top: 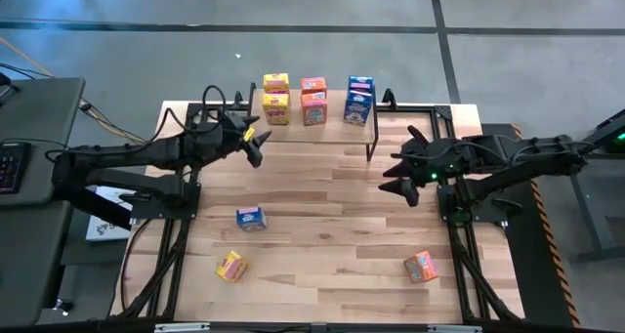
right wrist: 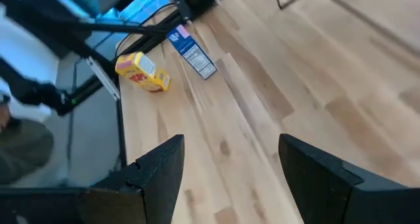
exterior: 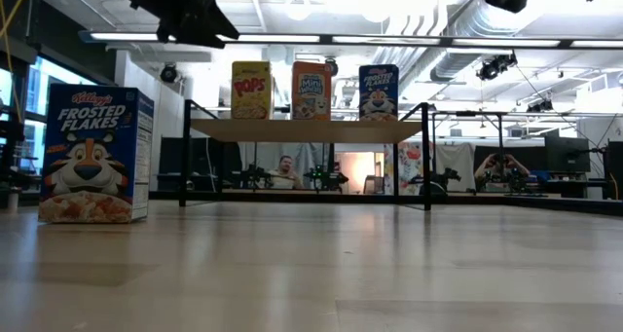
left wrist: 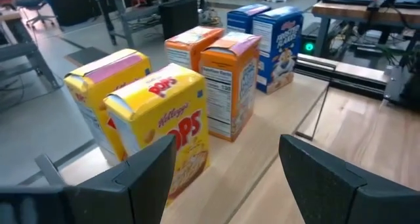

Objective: Stack cereal on shelf
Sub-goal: Put the orange cereal box on the shelf aligned with the other orange cereal boxes

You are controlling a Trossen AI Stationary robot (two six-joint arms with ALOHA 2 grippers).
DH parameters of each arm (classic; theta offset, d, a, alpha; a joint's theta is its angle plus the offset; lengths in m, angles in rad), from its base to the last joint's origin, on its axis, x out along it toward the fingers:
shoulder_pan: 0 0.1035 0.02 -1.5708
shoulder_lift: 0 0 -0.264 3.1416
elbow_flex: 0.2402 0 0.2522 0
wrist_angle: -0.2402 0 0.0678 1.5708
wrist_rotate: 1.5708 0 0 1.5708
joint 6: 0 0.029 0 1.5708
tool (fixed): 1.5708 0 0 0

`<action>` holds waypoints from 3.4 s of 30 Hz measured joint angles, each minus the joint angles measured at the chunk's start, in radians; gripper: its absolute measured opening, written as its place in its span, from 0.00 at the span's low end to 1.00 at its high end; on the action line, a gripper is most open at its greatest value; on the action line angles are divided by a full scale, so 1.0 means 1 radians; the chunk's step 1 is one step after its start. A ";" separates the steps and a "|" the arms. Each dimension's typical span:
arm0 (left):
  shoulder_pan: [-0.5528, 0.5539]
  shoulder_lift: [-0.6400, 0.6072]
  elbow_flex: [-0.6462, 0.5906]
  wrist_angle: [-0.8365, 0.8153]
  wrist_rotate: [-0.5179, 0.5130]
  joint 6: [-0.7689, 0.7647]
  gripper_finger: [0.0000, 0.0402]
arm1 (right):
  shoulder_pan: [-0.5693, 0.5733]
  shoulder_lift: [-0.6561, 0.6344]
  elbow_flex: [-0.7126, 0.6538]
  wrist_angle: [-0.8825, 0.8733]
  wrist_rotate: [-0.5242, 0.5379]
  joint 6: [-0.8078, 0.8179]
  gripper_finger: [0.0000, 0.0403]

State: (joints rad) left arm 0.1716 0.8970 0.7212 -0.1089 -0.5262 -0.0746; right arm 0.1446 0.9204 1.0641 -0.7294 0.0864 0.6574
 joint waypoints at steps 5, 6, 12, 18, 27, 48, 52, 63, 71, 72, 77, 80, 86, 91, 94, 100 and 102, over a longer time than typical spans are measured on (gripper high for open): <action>-0.009 0.000 0.000 0.000 0.000 0.016 0.65 | 0.005 0.033 0.000 0.001 -0.011 0.215 0.60; -0.009 0.000 0.000 0.000 0.000 0.016 0.65 | 0.011 0.043 0.000 0.001 -0.020 0.247 0.60; -0.009 0.000 0.000 -0.044 0.035 0.016 0.65 | 0.063 0.098 0.000 0.001 -0.029 0.374 0.60; -0.009 0.000 0.000 -0.104 0.037 -0.009 0.65 | 0.141 0.143 0.000 -0.017 -0.012 0.531 0.60; -0.009 0.000 0.000 -0.108 0.038 -0.033 0.65 | 0.268 0.184 0.016 -0.060 0.025 0.738 0.60; -0.008 0.000 0.000 -0.104 0.037 -0.063 0.65 | 0.507 0.477 0.441 -0.692 0.078 1.033 0.60; -0.008 0.000 0.000 -0.104 0.037 -0.064 0.65 | 0.527 0.535 0.441 -0.717 0.009 1.074 0.60; -0.008 0.000 0.000 -0.104 0.037 -0.063 0.65 | 0.619 0.606 0.441 -0.778 -0.087 1.235 0.60; -0.008 0.000 0.000 -0.104 0.037 -0.063 0.65 | 0.728 0.606 0.421 -0.778 -0.058 1.450 0.60; -0.008 0.000 0.000 -0.104 0.037 -0.063 0.65 | 0.738 0.607 0.412 -0.778 -0.058 1.469 0.60; -0.008 0.000 0.000 -0.104 0.037 -0.063 0.65 | 0.774 0.607 0.359 -0.762 -0.060 1.551 0.60; -0.008 0.000 0.000 -0.104 0.037 -0.063 0.65 | 0.787 0.607 0.321 -0.710 -0.060 1.568 0.60; -0.008 0.000 0.000 -0.104 0.037 -0.064 0.65 | 0.792 0.607 0.254 -0.609 -0.062 1.572 0.60; -0.008 0.000 0.000 -0.104 0.037 -0.064 0.65 | 0.792 0.607 0.210 -0.564 -0.062 1.588 0.60; -0.008 0.000 0.000 -0.103 0.037 -0.064 0.65 | 0.792 0.607 0.195 -0.527 -0.063 1.586 0.60; -0.008 0.000 0.000 -0.103 0.036 -0.064 0.65 | 0.792 0.607 0.195 -0.529 -0.062 1.590 0.60; -0.008 0.000 0.000 -0.103 0.036 -0.064 0.65 | 0.792 0.608 0.195 -0.529 -0.062 1.590 0.60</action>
State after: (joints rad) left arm 0.1631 0.8974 0.7212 -0.2115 -0.4900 -0.1387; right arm 0.9371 1.5286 1.2587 -1.2583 0.0246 2.2471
